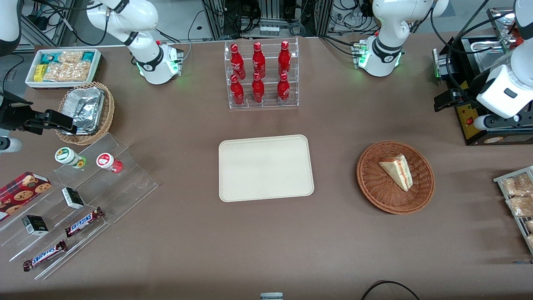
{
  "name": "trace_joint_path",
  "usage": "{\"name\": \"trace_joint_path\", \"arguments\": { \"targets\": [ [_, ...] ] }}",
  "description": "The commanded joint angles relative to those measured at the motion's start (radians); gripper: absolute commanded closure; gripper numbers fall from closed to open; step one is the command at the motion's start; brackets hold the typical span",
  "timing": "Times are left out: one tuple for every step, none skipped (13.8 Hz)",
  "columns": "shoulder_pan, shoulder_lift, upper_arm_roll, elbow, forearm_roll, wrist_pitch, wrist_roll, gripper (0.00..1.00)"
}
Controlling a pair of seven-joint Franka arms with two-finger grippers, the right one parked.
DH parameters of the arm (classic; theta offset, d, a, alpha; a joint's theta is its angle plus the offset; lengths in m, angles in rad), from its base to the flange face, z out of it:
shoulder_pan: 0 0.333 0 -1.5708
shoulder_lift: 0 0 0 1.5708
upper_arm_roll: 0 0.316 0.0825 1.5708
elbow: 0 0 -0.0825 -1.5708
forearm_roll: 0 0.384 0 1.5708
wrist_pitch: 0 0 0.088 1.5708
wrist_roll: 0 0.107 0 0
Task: Place sandwich from basket to tray
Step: 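Move the left gripper over the sandwich in the wicker basket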
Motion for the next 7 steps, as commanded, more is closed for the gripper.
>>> {"name": "trace_joint_path", "arguments": {
  "targets": [
    [0.002,0.004,-0.001,0.016,-0.007,0.005,0.012,0.0],
    [0.002,0.007,-0.001,0.013,-0.011,0.011,0.012,0.0],
    [0.002,0.013,-0.001,0.012,-0.011,0.019,0.012,0.0],
    [0.002,0.022,-0.001,0.006,-0.016,0.04,0.011,0.0],
    [-0.001,0.025,-0.001,-0.014,-0.017,0.062,0.011,0.0],
    [-0.004,0.024,-0.001,-0.045,-0.017,0.1,0.011,0.0],
    [-0.006,0.022,-0.002,-0.079,-0.017,0.137,0.011,0.0]
  ]
}}
